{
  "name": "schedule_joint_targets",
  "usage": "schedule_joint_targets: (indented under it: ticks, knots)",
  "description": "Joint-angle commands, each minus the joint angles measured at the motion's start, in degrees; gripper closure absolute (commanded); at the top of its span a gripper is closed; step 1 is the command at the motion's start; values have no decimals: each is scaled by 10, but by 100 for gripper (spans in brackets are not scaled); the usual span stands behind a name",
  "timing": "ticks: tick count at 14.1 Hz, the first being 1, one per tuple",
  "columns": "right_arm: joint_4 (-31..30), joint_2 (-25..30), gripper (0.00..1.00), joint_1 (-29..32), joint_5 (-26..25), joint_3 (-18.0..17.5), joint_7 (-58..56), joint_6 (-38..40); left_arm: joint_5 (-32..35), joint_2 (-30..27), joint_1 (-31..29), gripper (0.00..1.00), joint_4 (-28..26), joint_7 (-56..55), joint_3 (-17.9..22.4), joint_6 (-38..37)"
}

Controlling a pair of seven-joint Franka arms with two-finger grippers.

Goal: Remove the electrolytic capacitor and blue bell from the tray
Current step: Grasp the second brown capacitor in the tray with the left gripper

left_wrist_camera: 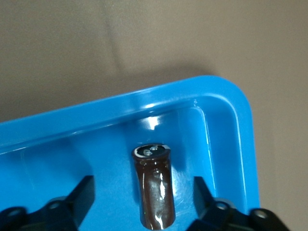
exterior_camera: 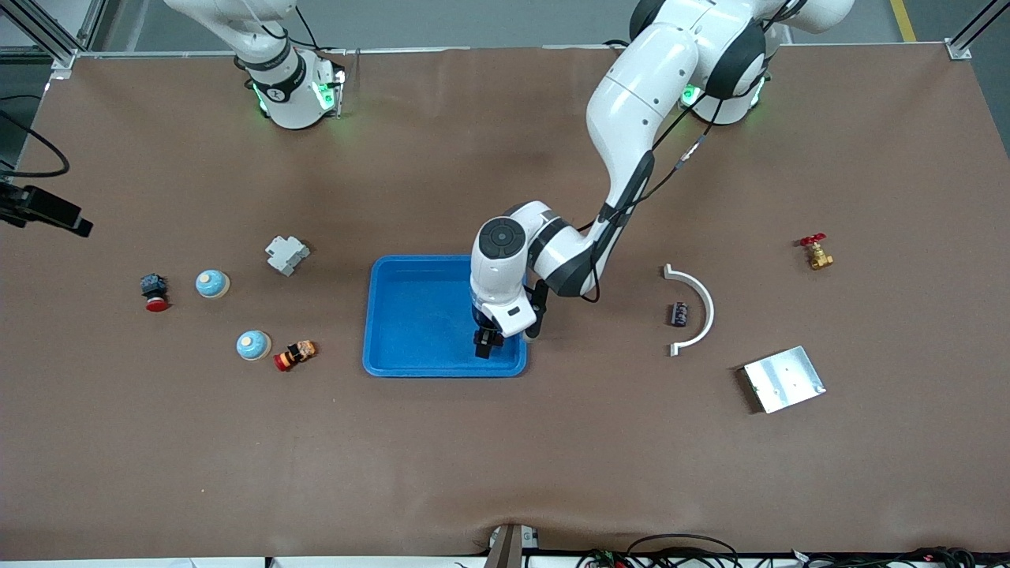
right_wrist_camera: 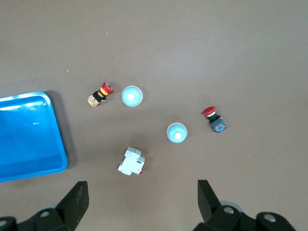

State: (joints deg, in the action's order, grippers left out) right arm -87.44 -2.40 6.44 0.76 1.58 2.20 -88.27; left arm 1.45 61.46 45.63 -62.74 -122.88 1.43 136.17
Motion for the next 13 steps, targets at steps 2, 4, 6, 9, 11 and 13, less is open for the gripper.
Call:
schedule_joint_targets:
  ticks: [2, 4, 6, 9, 11, 13]
  knots:
    - [17, -9, 0, 5, -17, -15, 9, 10, 10, 9, 9, 22, 18, 1, 18, -20]
    - [17, -9, 0, -12, -17, -14, 10, 13, 10, 9, 9, 49, 17, 4, 18, -27]
    - [17, -8, 0, -27, -20, -11, 10, 22, 10, 5, 9, 89, 17, 13, 18, -46]
    - [18, -8, 0, -20, -34, -10, 5, 26, 9, -1, 10, 100, 17, 36, 16, -68]
    - [16, -8, 0, -17, -34, -10, 5, 28, 9, -17, 9, 100, 17, 41, 16, -94]
    - [17, -9, 0, -16, -34, -10, 4, 32, 11, -42, 6, 100, 17, 61, 18, -127]
